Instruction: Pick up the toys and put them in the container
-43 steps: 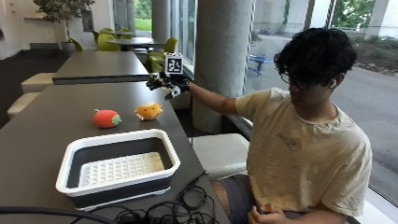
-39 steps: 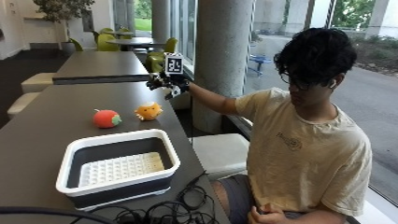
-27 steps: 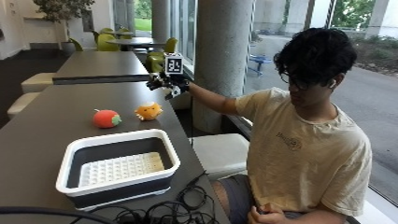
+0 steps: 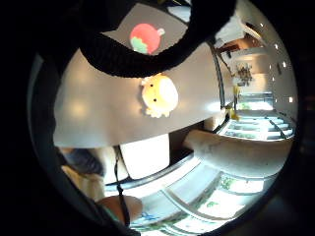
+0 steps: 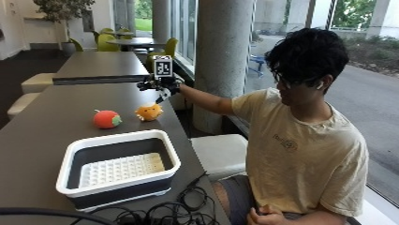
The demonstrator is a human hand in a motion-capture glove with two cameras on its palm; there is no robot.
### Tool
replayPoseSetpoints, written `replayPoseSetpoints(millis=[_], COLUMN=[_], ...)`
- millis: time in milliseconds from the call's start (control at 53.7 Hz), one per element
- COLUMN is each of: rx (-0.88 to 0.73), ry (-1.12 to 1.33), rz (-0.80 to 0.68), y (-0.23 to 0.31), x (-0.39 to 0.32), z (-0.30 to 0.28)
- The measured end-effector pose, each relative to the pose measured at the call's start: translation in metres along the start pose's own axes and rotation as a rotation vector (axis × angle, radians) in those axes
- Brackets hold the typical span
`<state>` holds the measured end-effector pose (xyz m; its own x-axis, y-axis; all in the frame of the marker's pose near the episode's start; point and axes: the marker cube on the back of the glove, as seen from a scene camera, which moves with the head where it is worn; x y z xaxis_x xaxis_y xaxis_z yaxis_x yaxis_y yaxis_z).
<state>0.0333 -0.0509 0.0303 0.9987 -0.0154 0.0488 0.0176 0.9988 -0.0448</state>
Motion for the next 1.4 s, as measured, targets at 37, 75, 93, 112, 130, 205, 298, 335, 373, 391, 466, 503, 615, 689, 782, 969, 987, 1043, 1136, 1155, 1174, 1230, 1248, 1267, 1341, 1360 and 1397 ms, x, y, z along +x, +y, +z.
replayPoseSetpoints(millis=[37, 75, 93, 112, 130, 205, 298, 335, 373, 391, 466, 503, 615, 689, 782, 969, 987, 1043, 1136, 1155, 1174, 1230, 1248, 1267, 1341, 1360, 1397], rx=[-0.011, -0.025, -0.033, -0.043, -0.053, -0.089, -0.136, -0.149, -0.155, -0.155, -0.157, -0.175, -0.353, -0.282, -0.111, -0.056, -0.053, -0.019, 0.081, 0.096, 0.111, 0.168, 0.187, 0.204, 0.271, 0.289, 0.313], ry=[0.007, 0.011, 0.018, 0.026, 0.031, -0.001, -0.028, -0.054, -0.070, -0.075, -0.066, -0.064, -0.113, -0.110, -0.146, -0.137, -0.145, -0.155, -0.143, -0.156, -0.169, -0.132, -0.094, -0.068, -0.114, -0.135, -0.157], rz=[0.018, 0.032, 0.037, 0.041, 0.044, 0.071, 0.136, 0.158, 0.177, 0.185, 0.247, 0.290, 0.435, 0.502, 0.504, 0.447, 0.419, 0.299, 0.138, 0.106, 0.071, -0.027, -0.044, -0.054, -0.128, -0.152, -0.178], y=[-0.017, -0.040, -0.050, -0.059, -0.066, -0.098, -0.144, -0.158, -0.172, -0.179, -0.199, -0.207, -0.218, -0.224, -0.229, -0.218, -0.216, -0.212, -0.201, -0.199, -0.195, -0.180, -0.174, -0.167, -0.146, -0.141, -0.133], x=[-0.005, -0.027, -0.037, -0.044, -0.046, -0.037, -0.016, -0.012, -0.007, -0.004, 0.007, 0.012, 0.014, 0.013, 0.014, -0.001, -0.005, -0.017, -0.026, -0.018, -0.011, -0.018, -0.027, -0.035, -0.076, -0.088, -0.108], z=[0.003, 0.002, 0.002, 0.002, 0.004, 0.021, 0.046, 0.054, 0.061, 0.065, 0.079, 0.088, 0.130, 0.144, 0.142, 0.110, 0.105, 0.089, 0.057, 0.054, 0.050, 0.021, 0.009, -0.002, -0.038, -0.048, -0.063])
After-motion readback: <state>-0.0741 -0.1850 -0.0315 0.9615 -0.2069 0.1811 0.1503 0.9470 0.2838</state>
